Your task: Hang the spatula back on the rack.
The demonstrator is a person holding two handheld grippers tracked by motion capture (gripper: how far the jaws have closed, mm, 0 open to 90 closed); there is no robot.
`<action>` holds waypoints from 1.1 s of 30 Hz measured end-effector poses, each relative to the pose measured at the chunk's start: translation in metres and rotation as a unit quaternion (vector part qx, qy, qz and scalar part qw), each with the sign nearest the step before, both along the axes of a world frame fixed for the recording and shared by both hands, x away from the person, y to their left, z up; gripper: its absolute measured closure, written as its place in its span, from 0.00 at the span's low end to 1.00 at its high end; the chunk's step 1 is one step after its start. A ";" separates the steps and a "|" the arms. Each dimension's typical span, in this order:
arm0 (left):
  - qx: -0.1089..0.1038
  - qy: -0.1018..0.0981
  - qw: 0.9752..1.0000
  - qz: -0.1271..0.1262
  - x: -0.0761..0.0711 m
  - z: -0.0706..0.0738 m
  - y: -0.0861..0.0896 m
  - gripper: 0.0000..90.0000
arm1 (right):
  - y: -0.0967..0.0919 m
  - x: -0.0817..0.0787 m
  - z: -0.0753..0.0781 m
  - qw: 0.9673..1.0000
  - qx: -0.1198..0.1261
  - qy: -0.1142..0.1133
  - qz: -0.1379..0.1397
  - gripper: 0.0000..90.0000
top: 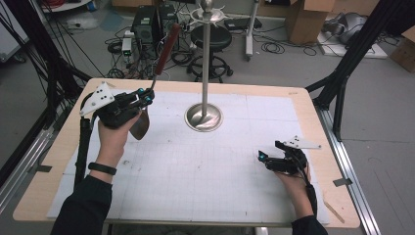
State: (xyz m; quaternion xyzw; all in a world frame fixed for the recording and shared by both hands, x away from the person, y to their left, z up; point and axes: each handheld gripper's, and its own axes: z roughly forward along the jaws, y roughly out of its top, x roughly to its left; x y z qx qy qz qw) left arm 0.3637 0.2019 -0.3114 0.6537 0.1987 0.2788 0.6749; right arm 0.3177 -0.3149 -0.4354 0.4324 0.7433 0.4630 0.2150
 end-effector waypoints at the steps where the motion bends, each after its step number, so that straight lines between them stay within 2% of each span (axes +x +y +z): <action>1: -0.003 -0.001 1.000 0.000 0.002 0.001 -0.002 0.94 | 0.000 0.000 0.000 1.000 0.000 0.000 0.000 0.18; 8: -0.023 0.003 1.000 -0.003 0.012 0.004 -0.007 0.94 | 0.000 0.000 0.000 1.000 0.003 0.002 0.000 0.18; 14: -0.012 0.001 1.000 -0.005 0.020 0.007 -0.017 0.94 | 0.000 0.000 0.000 1.000 0.003 0.002 0.000 0.18; 30: -0.021 0.013 1.000 -0.012 0.033 0.001 -0.021 0.94 | -0.001 0.000 0.001 1.000 0.003 -0.001 0.002 0.18; 33: -0.016 0.012 1.000 -0.011 0.033 0.001 -0.021 0.94 | -0.001 0.000 0.000 1.000 0.004 0.001 0.002 0.18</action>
